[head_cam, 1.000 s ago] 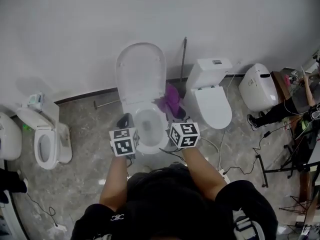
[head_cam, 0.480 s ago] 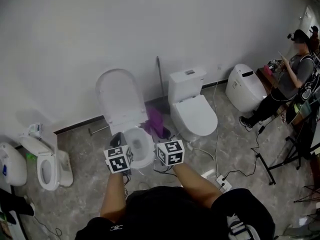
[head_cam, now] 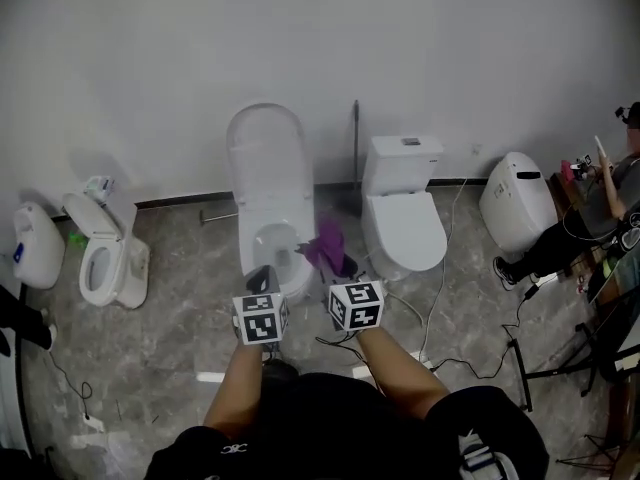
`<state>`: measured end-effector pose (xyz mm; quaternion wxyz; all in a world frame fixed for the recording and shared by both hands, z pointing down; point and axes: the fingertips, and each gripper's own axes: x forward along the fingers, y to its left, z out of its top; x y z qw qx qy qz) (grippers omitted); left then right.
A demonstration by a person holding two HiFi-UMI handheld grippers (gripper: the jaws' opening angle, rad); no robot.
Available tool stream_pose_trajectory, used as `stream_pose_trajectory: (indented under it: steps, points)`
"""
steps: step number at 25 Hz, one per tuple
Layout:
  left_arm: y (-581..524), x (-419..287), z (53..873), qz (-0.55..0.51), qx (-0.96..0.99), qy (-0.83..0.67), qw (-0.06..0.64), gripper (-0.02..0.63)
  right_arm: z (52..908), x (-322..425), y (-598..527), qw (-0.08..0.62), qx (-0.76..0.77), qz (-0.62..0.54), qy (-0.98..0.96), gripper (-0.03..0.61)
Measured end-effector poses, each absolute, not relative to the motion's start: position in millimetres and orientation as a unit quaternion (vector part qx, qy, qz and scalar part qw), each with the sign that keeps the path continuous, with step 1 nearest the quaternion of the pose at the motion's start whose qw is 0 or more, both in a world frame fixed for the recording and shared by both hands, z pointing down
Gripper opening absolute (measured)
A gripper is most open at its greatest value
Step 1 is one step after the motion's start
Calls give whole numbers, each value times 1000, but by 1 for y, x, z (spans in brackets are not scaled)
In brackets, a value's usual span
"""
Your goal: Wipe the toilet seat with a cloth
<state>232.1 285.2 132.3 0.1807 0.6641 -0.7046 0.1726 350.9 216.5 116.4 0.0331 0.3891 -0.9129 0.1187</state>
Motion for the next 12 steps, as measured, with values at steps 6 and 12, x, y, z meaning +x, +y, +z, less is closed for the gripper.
stream_pose_trajectory:
  steps: [6,12]
  points:
    - [294,216,109,174,654,-718,160,6,107,339,224,32,388,118,-913,92]
    - [291,185,95,186,657,-716,143,6,95,318,217,24,404,122,-906,92]
